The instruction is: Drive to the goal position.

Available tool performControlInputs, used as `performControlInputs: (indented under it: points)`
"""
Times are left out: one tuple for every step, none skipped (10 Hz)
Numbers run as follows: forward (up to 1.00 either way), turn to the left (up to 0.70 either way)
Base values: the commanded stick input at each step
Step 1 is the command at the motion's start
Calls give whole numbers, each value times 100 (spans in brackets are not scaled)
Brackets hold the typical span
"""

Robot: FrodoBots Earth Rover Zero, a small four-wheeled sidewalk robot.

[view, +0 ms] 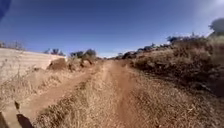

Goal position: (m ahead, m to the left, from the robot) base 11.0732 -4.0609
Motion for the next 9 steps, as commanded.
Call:
performControlInputs:
  points:
    - [50,0]
    - [50,0]
    - [50,0]
    - [50,0]
    - [50,0]
    - [50,0]
    - [50,0]
    - [50,0]
    - [50,0]
